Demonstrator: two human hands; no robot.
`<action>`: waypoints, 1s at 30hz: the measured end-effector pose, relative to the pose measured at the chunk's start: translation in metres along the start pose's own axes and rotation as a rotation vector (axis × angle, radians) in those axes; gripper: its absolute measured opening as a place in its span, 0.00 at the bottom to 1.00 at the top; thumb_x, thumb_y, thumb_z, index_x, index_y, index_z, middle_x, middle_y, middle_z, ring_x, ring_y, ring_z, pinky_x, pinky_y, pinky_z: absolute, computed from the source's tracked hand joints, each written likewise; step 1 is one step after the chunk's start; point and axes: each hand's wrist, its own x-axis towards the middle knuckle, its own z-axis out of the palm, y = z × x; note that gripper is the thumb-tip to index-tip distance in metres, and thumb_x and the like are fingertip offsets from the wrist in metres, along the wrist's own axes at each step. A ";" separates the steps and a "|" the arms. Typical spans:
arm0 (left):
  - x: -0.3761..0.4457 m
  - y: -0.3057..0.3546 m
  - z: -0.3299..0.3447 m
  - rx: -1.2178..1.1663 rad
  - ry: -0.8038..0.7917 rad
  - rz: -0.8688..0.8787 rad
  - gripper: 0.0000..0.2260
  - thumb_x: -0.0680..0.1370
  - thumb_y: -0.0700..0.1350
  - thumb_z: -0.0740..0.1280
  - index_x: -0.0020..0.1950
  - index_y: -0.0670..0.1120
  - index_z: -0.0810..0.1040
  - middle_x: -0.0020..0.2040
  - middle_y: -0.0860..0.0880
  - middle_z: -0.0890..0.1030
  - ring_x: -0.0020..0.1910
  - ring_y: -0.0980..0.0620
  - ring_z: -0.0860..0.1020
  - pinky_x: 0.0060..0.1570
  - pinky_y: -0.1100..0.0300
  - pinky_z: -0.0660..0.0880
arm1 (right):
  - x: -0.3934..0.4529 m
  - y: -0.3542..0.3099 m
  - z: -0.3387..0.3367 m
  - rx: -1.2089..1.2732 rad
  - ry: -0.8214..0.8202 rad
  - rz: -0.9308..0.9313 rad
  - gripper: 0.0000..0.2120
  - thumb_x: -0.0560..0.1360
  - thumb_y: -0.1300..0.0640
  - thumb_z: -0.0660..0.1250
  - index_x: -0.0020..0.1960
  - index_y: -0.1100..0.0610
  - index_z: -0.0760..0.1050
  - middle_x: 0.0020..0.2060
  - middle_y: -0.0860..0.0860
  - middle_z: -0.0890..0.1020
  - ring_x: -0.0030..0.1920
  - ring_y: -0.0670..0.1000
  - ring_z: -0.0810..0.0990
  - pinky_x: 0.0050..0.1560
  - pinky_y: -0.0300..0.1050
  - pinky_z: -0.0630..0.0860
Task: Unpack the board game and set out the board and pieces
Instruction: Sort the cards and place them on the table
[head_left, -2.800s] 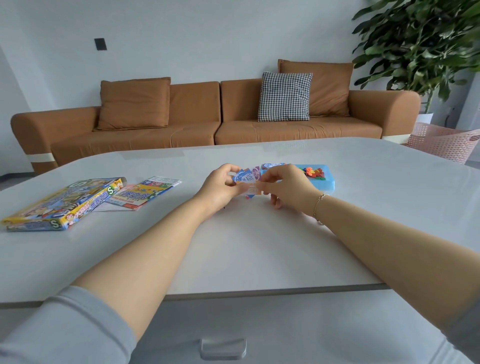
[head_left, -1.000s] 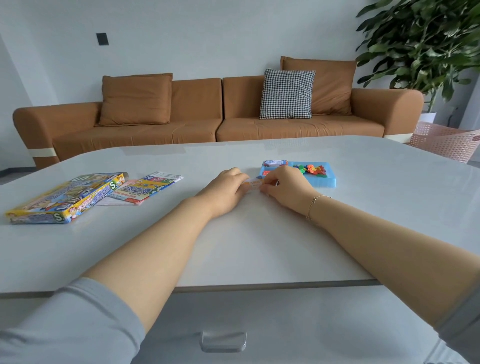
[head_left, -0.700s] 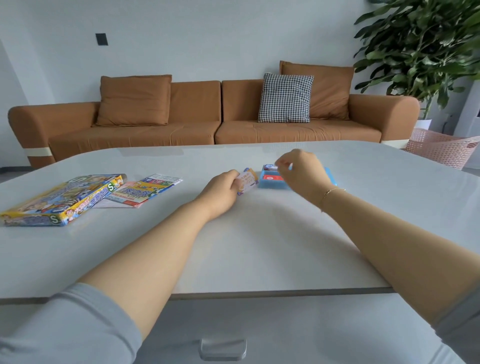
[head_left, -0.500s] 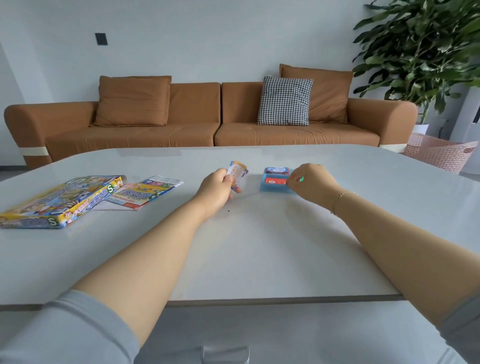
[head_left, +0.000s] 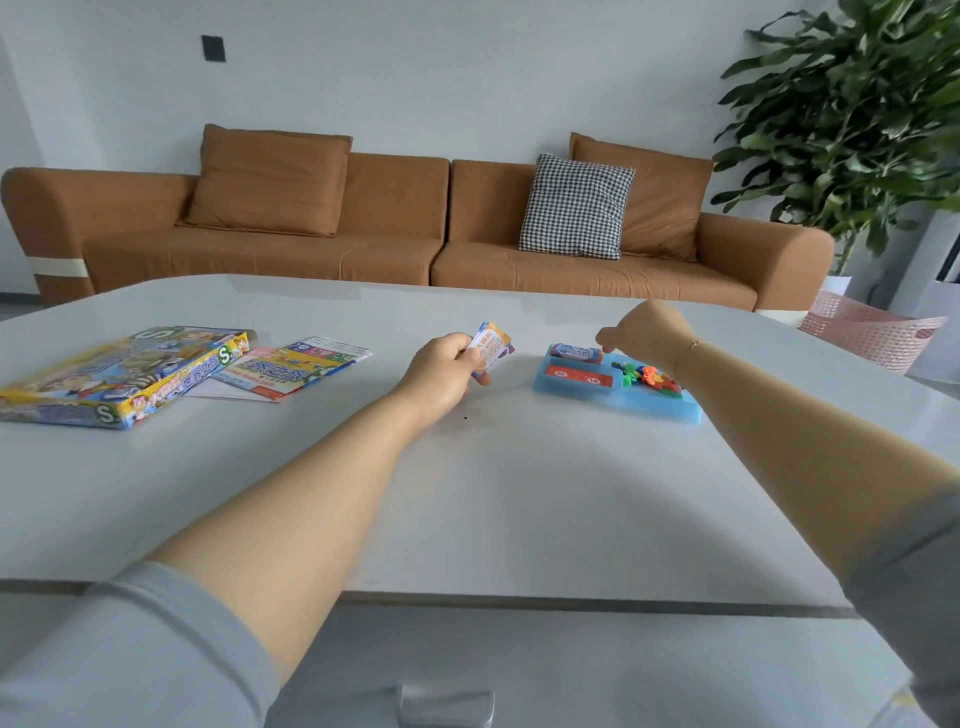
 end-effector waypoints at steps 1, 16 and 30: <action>0.000 0.000 0.000 0.003 -0.002 0.003 0.09 0.81 0.40 0.54 0.46 0.44 0.73 0.38 0.52 0.79 0.32 0.52 0.67 0.36 0.59 0.65 | 0.004 -0.001 0.003 -0.011 -0.026 0.010 0.17 0.73 0.51 0.66 0.31 0.60 0.72 0.27 0.52 0.70 0.27 0.50 0.67 0.27 0.41 0.63; 0.004 -0.003 0.002 0.083 -0.039 0.024 0.10 0.81 0.41 0.55 0.49 0.43 0.75 0.41 0.50 0.80 0.31 0.52 0.67 0.35 0.59 0.66 | 0.019 -0.017 0.013 -0.123 -0.193 0.064 0.28 0.66 0.40 0.73 0.53 0.61 0.71 0.35 0.53 0.74 0.36 0.50 0.73 0.32 0.41 0.67; 0.007 0.014 0.009 -0.005 -0.079 -0.133 0.09 0.82 0.42 0.53 0.49 0.45 0.73 0.45 0.45 0.79 0.30 0.54 0.75 0.27 0.65 0.71 | -0.003 -0.053 0.004 -0.099 -0.484 -0.035 0.30 0.70 0.53 0.74 0.65 0.66 0.67 0.66 0.60 0.73 0.67 0.61 0.71 0.66 0.56 0.70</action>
